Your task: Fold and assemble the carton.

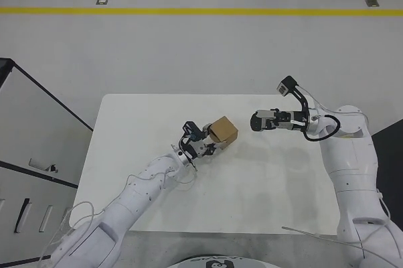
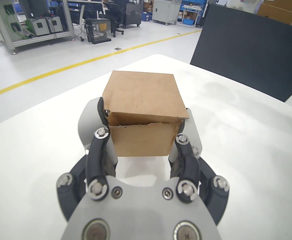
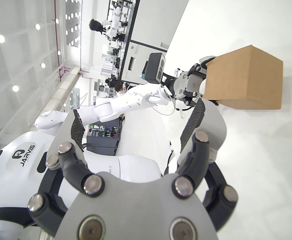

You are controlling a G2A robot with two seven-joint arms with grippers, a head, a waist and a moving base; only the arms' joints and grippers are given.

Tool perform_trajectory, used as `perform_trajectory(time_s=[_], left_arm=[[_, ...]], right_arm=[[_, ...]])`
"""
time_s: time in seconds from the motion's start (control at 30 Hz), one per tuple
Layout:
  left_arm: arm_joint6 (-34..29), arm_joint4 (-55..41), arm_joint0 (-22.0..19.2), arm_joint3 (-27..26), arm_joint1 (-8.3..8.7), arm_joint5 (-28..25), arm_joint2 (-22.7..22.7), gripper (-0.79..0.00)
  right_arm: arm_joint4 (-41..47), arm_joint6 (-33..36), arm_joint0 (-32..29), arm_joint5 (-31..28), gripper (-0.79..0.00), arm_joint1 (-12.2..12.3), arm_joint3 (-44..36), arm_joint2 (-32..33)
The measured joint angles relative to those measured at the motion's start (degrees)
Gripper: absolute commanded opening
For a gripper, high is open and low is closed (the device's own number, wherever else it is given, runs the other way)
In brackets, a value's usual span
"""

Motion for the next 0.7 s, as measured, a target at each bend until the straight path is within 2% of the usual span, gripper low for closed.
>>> perform_trajectory(time_s=[0.13, 0.37, 0.6, 0.7], left_arm=[[-4.6, 2.9, 3.0, -7.0, 2.99, -5.1, -4.5, -0.785], [-14.4, 2.9, 12.8, -24.0, 8.15, -13.8, -15.8, -0.785], [-24.7, -5.2, 22.3, -40.7, 10.88, -18.8, -25.2, -0.785], [-25.7, -6.2, 22.9, -42.1, 11.01, -18.9, -25.8, -0.785]], right_arm=[[0.0, 0.0, 0.0, 0.0, 0.000, 0.0, 0.0, 0.0], [0.0, 0.0, 0.0, 0.0, 0.000, 0.0, 0.0, 0.0], [0.0, 0.0, 0.0, 0.0, 0.000, 0.0, 0.0, 0.0], [0.0, 0.0, 0.0, 0.0, 0.000, 0.0, 0.0, 0.0]])
